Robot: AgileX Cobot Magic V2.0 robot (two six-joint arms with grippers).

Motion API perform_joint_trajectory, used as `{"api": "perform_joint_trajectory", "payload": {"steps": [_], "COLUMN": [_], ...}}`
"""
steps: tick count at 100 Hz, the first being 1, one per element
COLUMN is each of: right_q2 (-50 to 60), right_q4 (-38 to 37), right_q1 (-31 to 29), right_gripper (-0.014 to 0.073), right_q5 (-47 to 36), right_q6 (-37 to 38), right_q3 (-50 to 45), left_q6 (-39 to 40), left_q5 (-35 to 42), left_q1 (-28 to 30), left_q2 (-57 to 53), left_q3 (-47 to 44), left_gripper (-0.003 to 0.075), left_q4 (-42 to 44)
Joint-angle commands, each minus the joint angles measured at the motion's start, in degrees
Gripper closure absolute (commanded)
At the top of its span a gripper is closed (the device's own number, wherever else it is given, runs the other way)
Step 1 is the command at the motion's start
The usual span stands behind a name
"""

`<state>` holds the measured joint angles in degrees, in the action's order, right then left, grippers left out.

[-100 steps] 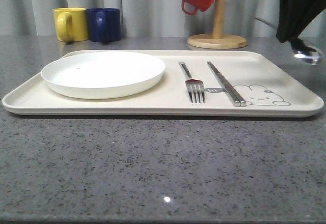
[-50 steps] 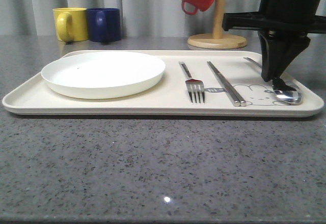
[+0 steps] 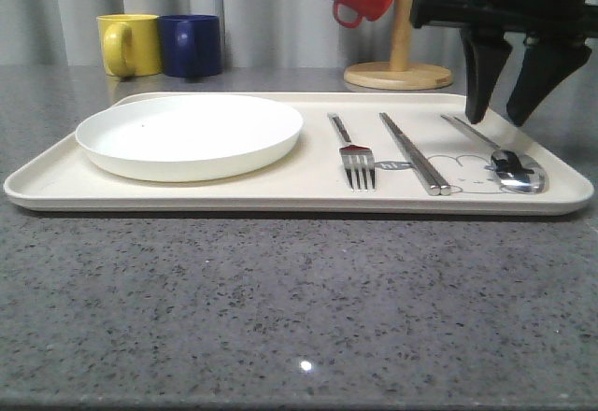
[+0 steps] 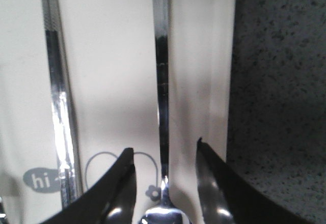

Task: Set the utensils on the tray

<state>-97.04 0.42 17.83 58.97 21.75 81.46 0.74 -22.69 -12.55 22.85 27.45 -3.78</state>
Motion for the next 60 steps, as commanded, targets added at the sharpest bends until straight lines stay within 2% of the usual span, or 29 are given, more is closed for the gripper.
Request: {"api": "perform_joint_trajectory", "payload": {"steps": [1,5,10,26,60], "right_q2": [5.51,6.56,8.21,12.28,24.21], "right_q4": [-1.21,-1.27,-1.33,-1.32,-1.7], "right_q1": [-0.12,-0.18,-0.39,-3.42,-15.95], "right_gripper": [0.0288,0.0302,0.0358,0.0657,0.0662], "right_q5": [-0.88,-0.71,-0.38,1.23,-2.62], "right_q6": [-2.63,-4.51,-7.75,-15.29,-16.93], "right_q3": [1.4,1.4,1.4,0.69,-11.31], "left_q6": [0.28,0.28,0.28,0.28,0.28], "left_q5": [4.35,4.35,4.35,4.35,4.35], "left_q1": [-0.42,-0.42,-0.42,-0.42,-0.42], "left_q2": [0.59,0.59,0.59,0.59,0.59], "left_q3": [1.48,1.48,1.48,1.48,1.48], "left_gripper": [0.0739,0.0739,0.0739,0.0739,0.0739], "left_q4": [-0.27,-0.27,-0.27,-0.27,-0.27]}}
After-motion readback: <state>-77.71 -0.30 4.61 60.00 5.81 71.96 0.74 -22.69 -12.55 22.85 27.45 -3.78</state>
